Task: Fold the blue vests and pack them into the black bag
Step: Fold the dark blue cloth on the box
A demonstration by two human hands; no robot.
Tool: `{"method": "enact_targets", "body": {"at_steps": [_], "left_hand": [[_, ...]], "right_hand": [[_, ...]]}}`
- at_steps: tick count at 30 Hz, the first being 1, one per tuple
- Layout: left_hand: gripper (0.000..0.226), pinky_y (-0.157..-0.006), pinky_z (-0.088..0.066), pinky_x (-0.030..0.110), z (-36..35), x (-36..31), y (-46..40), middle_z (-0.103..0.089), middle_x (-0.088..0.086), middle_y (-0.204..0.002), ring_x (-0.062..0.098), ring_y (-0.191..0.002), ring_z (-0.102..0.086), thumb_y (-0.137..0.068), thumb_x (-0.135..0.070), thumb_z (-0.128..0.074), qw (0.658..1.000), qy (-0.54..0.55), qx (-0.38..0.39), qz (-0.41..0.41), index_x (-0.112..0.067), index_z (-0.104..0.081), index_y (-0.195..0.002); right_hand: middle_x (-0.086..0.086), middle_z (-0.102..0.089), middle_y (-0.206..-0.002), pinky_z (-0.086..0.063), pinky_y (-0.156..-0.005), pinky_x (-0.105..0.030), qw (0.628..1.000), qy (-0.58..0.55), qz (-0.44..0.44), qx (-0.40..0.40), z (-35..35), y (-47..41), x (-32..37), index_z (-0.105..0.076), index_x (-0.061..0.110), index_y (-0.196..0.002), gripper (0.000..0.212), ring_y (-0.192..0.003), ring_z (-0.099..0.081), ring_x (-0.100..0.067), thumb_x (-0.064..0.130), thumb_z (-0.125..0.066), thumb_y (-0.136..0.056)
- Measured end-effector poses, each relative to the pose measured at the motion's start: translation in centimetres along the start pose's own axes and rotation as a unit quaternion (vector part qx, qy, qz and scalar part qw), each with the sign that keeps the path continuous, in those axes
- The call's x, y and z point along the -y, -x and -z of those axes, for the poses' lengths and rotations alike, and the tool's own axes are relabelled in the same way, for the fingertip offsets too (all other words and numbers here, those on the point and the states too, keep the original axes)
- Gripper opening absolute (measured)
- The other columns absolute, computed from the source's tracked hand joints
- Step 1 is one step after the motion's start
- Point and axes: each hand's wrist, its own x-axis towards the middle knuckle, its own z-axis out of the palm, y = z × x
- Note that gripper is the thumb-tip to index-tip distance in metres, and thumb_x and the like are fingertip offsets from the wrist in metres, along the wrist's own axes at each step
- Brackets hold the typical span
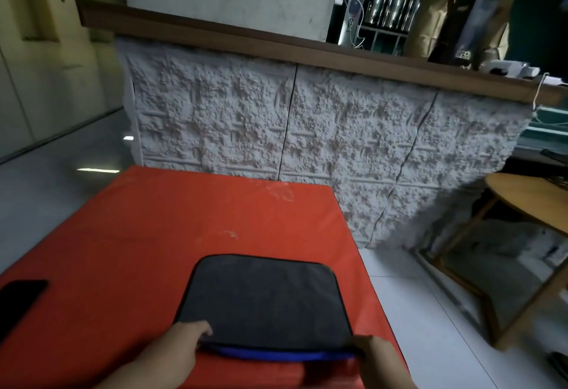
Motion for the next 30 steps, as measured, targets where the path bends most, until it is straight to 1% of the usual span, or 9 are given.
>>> {"method": "enact_targets", "body": {"at_steps": [1,3,6,9,15,21,24,28,30], "left_hand": [[0.025,-0.094,-0.046,0.018,0.6,-0.4,0.0,-0.07,-0.008,-0.113,0.004,-0.107,-0.064,-0.095,-0.017,-0.059,1.0,-0.027,-0.004,-0.002,-0.043,-0.062,-0.093],[0.032,-0.081,-0.049,0.019,1.5,-0.1,-0.2,-0.069,-0.013,-0.088,-0.001,-0.088,-0.064,-0.088,-0.016,-0.067,1.0,-0.019,-0.023,-0.007,-0.042,-0.057,-0.072],[0.025,-0.08,-0.041,0.013,3.2,-0.7,-1.6,-0.072,-0.016,-0.094,0.001,-0.092,-0.065,-0.086,-0.015,-0.075,0.996,0.002,-0.067,-0.057,-0.039,-0.069,-0.089],[0.02,-0.082,-0.042,0.02,4.5,-1.0,-5.2,-0.076,-0.006,-0.101,0.011,-0.096,-0.069,-0.083,-0.015,-0.08,0.989,0.036,-0.126,-0.072,-0.019,-0.077,-0.103],[0.022,-0.068,-0.041,0.03,4.8,-0.6,-12.8,-0.068,-0.01,-0.072,0.013,-0.07,-0.064,-0.085,-0.012,-0.079,0.977,0.102,-0.184,-0.044,-0.027,-0.067,-0.074],[0.011,-0.068,-0.049,0.037,2.1,0.5,-16.9,-0.069,0.001,-0.078,0.03,-0.077,-0.066,-0.092,-0.025,-0.071,0.974,0.032,-0.223,0.016,-0.023,-0.065,-0.083],[0.01,-0.065,-0.052,0.039,1.3,0.2,-17.0,-0.071,0.008,-0.081,0.036,-0.079,-0.067,-0.093,-0.032,-0.069,0.966,-0.035,-0.254,0.029,-0.022,-0.067,-0.091],[0.015,-0.064,-0.051,0.041,0.8,-0.6,-16.4,-0.062,0.01,-0.089,0.039,-0.08,-0.064,-0.093,-0.03,-0.067,0.955,-0.099,-0.274,0.046,-0.017,-0.067,-0.1],[0.03,-0.071,-0.053,0.046,1.0,-1.2,-16.0,-0.06,0.013,-0.101,0.04,-0.092,-0.061,-0.092,-0.029,-0.067,0.949,-0.139,-0.275,0.074,-0.016,-0.062,-0.119]], "right_hand": [[0.017,-0.07,-0.124,-0.037,-0.088,-0.003,1.0,-0.003,-0.017,-0.017,0.1,-0.2,-0.3,-0.044,0.078,-0.064,0.063,-0.118,-0.062,-0.007,0.023,-0.059,-0.092],[0.028,-0.072,-0.09,-0.036,-0.071,0.002,0.998,-0.023,-0.031,-0.039,0.5,-1.1,-0.6,-0.046,0.081,-0.057,0.071,-0.098,-0.068,-0.005,0.019,-0.065,-0.086],[0.035,-0.06,-0.058,-0.042,-0.062,-0.007,0.995,-0.03,-0.01,-0.099,1.6,-3.2,-0.2,-0.06,0.065,-0.061,0.056,-0.068,-0.064,-0.003,0.014,-0.073,-0.08],[0.018,-0.071,-0.069,-0.053,-0.069,-0.025,0.988,-0.062,-0.004,-0.139,2.6,-6.1,0.6,-0.066,0.047,-0.072,0.04,-0.072,-0.067,-0.006,0.009,-0.075,-0.079],[0.005,-0.075,-0.082,-0.047,-0.069,-0.027,0.977,-0.129,-0.032,-0.169,2.1,-14.6,0.6,-0.077,0.025,-0.089,0.015,-0.079,-0.067,-0.016,0.012,-0.077,-0.081],[-0.002,-0.071,-0.083,-0.048,-0.07,-0.032,0.963,-0.131,-0.081,-0.222,-0.7,-20.3,0.3,-0.074,0.02,-0.096,0.011,-0.084,-0.066,-0.027,0.022,-0.073,-0.085],[-0.006,-0.073,-0.096,-0.051,-0.074,-0.036,0.958,-0.113,-0.11,-0.239,-1.8,-21.1,0.5,-0.071,0.022,-0.108,0.021,-0.094,-0.066,-0.033,0.03,-0.068,-0.088],[-0.007,-0.072,-0.099,-0.049,-0.075,-0.036,0.959,-0.058,-0.136,-0.243,-2.4,-21.3,1.0,-0.068,0.021,-0.104,0.024,-0.098,-0.065,-0.034,0.041,-0.064,-0.091],[-0.009,-0.07,-0.1,-0.053,-0.078,-0.038,0.963,-0.03,-0.146,-0.223,-2.1,-21.2,1.3,-0.066,0.018,-0.1,0.033,-0.096,-0.065,-0.034,0.049,-0.059,-0.092]]}}
